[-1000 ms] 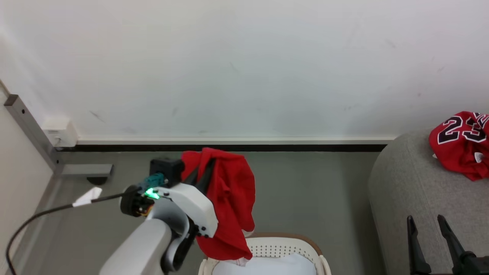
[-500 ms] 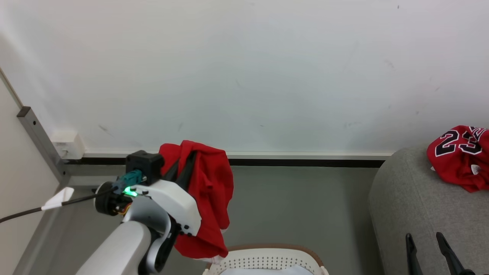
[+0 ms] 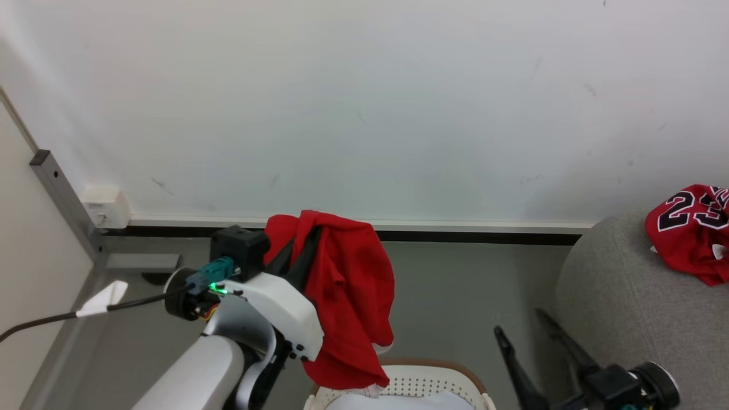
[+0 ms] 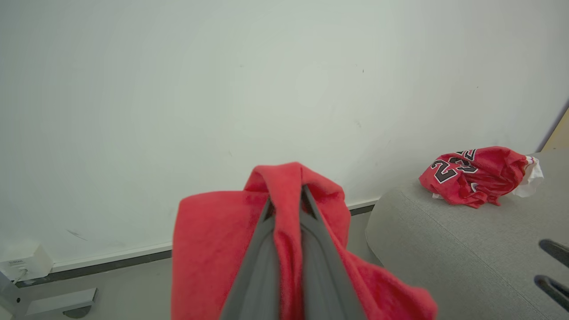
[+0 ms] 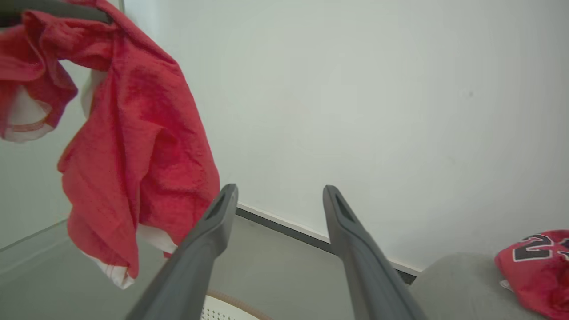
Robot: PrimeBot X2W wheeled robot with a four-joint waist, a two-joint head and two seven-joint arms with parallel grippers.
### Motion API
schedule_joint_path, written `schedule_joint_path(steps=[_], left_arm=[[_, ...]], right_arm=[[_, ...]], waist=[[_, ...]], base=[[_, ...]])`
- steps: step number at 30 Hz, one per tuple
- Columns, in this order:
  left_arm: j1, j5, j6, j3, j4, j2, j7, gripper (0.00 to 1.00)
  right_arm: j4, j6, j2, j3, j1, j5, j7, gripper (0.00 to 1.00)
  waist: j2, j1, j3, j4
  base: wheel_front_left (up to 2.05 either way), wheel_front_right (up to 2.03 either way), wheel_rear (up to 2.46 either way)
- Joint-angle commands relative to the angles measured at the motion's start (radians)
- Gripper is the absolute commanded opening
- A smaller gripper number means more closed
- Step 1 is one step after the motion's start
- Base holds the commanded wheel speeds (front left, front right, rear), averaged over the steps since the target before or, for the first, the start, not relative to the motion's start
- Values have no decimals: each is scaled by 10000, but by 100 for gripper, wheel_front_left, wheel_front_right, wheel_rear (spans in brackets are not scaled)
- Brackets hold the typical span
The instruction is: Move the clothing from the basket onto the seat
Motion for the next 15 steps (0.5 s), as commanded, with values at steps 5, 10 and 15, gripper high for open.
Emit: schedule_joint_path(steps=[5, 10, 15], left_arm=[[-220, 90, -92, -256, -152, -200, 102, 0], [-397, 118, -217, -501, -73, -402, 142, 0], [-664, 135, -368, -778, 173, -729, 139, 0]], right_arm=[[459, -21, -408, 2207, -1559, 1029, 386, 100], [1301, -19, -186, 3395, -2739, 1529, 486, 100], [2772, -19, 225, 4362, -4022, 2051, 384, 100]], waist=[[0, 1, 72, 132], [0, 1, 121, 236], [0, 1, 152, 429]], base=[[0, 0, 0], [0, 0, 0], [0, 0, 0]])
